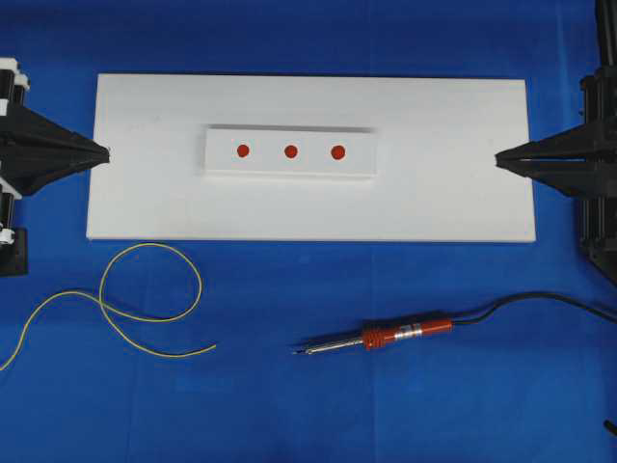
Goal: Touch the tip of the soldering iron to the tip of the solder at the mark.
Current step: 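Open both grippers and start moving toward the wire and iron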
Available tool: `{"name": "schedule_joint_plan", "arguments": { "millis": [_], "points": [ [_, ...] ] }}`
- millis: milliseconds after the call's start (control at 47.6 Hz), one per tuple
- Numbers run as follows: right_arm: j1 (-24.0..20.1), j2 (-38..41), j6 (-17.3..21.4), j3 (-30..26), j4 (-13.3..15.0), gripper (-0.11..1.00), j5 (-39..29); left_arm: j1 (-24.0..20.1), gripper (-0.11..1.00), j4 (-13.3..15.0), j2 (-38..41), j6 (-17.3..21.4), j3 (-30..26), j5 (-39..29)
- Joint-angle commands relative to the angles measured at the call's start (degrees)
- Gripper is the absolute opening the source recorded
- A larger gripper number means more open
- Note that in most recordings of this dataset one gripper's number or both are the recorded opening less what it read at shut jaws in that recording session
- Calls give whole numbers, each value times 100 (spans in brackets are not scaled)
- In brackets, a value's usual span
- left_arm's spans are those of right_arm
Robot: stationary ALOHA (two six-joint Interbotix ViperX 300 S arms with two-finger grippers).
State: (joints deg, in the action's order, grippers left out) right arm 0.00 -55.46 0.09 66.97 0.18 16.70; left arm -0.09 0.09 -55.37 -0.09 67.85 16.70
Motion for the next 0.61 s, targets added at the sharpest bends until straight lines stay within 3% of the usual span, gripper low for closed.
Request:
{"name": "schedule_joint_plan", "arguments": {
  "millis": [0,126,357,504,588],
  "points": [
    [-132,105,35,-79,-35,0,-18,308,1,0,-9,0,-88,-158],
    [-413,299,202,-246,-26,-6,-387,598,1,0,-9,35,-70,-237],
    [-932,659,598,-299,-35,-5,-519,1090,1,0,149,-53,-9,-413],
    [-1151,958,914,-272,-44,4,-466,1406,1,0,299,-62,79,-404],
    [-1248,1169,1125,-255,-44,19,-475,1644,5,0,413,-79,114,-387]
  ]
}}
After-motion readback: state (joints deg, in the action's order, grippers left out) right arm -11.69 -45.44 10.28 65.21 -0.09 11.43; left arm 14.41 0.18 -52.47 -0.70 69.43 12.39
